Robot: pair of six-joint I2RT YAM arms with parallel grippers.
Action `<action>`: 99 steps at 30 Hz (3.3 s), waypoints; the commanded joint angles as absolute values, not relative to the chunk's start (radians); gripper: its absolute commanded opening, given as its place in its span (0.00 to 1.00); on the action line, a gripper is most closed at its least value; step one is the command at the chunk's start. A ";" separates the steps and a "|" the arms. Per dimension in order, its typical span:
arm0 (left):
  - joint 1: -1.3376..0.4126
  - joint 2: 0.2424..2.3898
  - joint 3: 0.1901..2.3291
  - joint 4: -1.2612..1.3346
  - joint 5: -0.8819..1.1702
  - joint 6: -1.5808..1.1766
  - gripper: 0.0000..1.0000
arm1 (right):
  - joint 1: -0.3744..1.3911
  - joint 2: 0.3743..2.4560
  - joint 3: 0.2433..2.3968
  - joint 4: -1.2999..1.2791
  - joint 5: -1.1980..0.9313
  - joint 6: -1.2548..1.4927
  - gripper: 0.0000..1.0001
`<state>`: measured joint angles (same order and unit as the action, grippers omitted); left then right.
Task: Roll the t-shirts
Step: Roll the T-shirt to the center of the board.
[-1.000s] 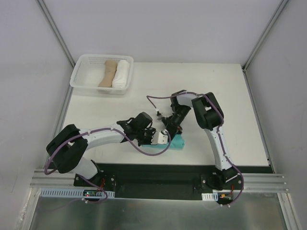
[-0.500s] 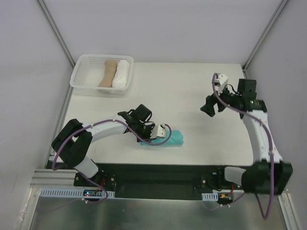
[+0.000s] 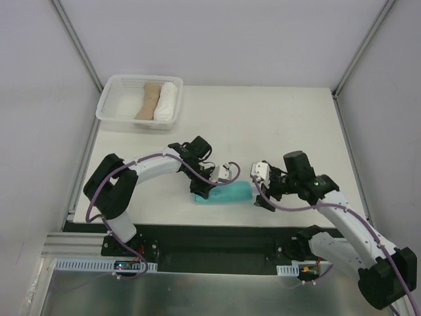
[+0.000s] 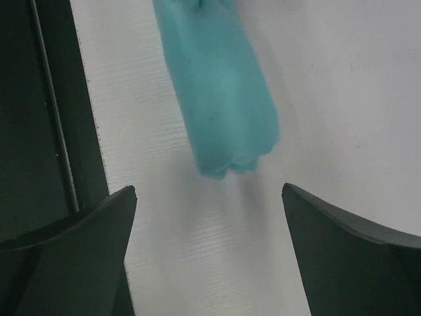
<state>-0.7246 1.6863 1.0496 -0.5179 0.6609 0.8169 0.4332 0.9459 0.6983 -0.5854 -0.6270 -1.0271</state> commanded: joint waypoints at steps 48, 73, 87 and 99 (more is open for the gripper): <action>-0.423 1.530 1.068 -0.484 0.623 0.576 0.62 | 0.739 1.586 0.914 -0.363 -0.379 -1.399 0.27; -0.713 1.284 0.546 0.395 0.561 0.428 0.91 | 0.669 1.744 1.149 -0.606 -0.439 -1.362 0.26; -0.738 1.020 0.541 0.148 0.384 0.383 0.91 | 0.655 1.724 1.149 -0.607 -0.468 -1.309 0.24; -0.742 0.646 0.446 -0.216 0.457 0.735 0.99 | 0.650 1.683 1.123 -0.566 -0.498 -1.282 0.17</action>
<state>-0.7307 0.6220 0.4793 -0.1390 0.4240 0.5941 0.6559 1.7397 1.1217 -0.5629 -0.4423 -1.3090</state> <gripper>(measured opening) 0.983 0.273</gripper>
